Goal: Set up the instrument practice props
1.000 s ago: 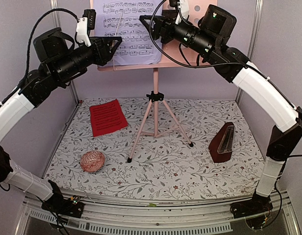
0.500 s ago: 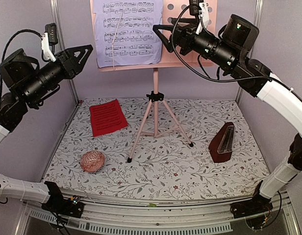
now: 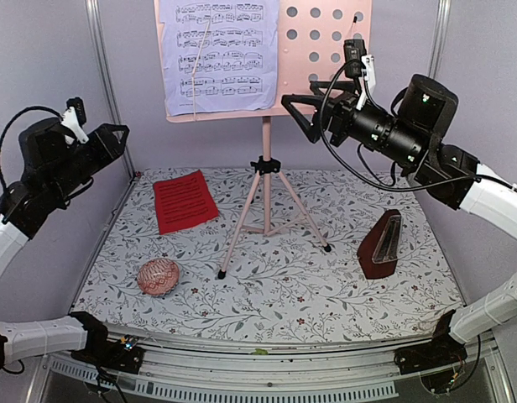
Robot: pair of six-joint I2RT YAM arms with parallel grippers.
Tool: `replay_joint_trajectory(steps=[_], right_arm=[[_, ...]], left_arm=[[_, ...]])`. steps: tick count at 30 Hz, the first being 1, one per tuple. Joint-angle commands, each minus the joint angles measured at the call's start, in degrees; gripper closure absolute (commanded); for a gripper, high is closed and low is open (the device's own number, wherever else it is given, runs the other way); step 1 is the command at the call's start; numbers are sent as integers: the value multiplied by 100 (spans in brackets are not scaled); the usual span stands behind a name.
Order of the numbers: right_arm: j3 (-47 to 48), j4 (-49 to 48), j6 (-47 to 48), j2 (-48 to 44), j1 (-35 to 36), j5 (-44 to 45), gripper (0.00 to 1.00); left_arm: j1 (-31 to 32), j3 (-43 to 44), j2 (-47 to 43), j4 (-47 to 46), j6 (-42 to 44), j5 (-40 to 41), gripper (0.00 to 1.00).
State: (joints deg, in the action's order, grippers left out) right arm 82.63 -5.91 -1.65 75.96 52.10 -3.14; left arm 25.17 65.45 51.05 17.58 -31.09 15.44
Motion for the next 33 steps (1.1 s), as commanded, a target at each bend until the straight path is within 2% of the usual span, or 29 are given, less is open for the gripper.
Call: replay_joint_trajectory(steps=[1, 5, 10, 15, 19, 24, 28, 33], right_arm=[[-743, -259, -442, -402, 16, 89, 5], [-1354, -279, -666, -599, 26, 127, 4], [-1948, -271, -838, -733, 13, 163, 4], [-2283, -265, -948, -773, 5, 104, 3], [-2472, -229, -985, -773, -7, 106, 3], [-2620, -150, -1012, -744, -68, 29, 2], [-2703, -90, -1051, -683, -126, -58, 2], [-2760, -112, -1030, -604, -189, -137, 2]], left_arm=[[-948, -576, 619, 82, -404, -1074, 48], [-1633, -786, 1520, -423, -375, -1695, 49], [-2052, -169, 3125, -748, -94, -1743, 47], [-2220, 1076, 4932, -594, 139, -1510, 47], [-2308, 2470, 6388, -182, 401, -1211, 47], [-2367, 4145, 7983, 593, 610, -851, 40], [-2383, 5130, 8824, 1125, 565, -511, 34], [-2385, 5795, 9452, 1377, 567, -503, 33]])
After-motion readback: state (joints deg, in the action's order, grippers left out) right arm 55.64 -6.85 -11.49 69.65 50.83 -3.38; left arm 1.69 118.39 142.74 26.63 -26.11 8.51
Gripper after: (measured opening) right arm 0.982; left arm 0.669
